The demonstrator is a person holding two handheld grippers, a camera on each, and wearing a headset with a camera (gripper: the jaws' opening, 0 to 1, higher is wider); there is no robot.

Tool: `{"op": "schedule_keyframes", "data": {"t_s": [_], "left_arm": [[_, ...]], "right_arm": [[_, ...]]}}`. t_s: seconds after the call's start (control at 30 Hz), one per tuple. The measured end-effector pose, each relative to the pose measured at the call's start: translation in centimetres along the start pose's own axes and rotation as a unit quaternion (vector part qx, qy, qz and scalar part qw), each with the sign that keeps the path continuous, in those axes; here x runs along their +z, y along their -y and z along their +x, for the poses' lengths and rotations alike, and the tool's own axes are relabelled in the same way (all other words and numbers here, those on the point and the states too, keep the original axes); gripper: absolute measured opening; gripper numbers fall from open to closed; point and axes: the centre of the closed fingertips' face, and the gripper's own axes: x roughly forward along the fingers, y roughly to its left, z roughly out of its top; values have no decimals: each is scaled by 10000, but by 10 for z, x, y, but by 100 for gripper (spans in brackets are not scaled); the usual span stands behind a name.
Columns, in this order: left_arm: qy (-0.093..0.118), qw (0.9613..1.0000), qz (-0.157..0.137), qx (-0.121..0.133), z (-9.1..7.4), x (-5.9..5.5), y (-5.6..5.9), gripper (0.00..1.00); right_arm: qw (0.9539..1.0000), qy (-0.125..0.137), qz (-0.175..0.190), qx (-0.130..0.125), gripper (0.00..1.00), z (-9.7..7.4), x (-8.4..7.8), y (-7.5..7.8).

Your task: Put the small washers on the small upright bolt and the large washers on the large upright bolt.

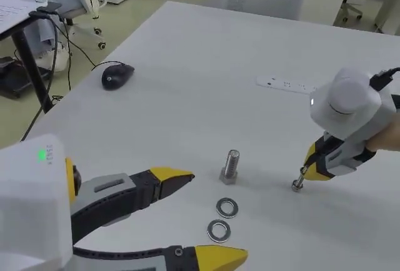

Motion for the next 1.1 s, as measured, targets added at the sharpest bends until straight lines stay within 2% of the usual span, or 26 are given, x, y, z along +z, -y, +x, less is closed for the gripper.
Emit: {"op": "schedule_keyframes", "data": {"t_s": [0.3, 0.7, 0.9, 1.1], "left_arm": [[-23, 10000, -20, 26, -1, -1, -2, 58], [-44, 10000, -45, 50, 0, -3, -5, 58], [-58, 10000, -44, 62, 1, -4, -6, 58], [-53, 10000, -15, 67, 1, -2, -6, 58]], "right_arm": [[10000, 21, 53, 44, 13, 16, -4, -2], [9999, -29, 15, 96, 13, 27, -10, -4], [9999, 27, 62, 81, 17, 26, -11, -5], [9999, 60, 160, 8, 17, 17, -18, -6]]}}
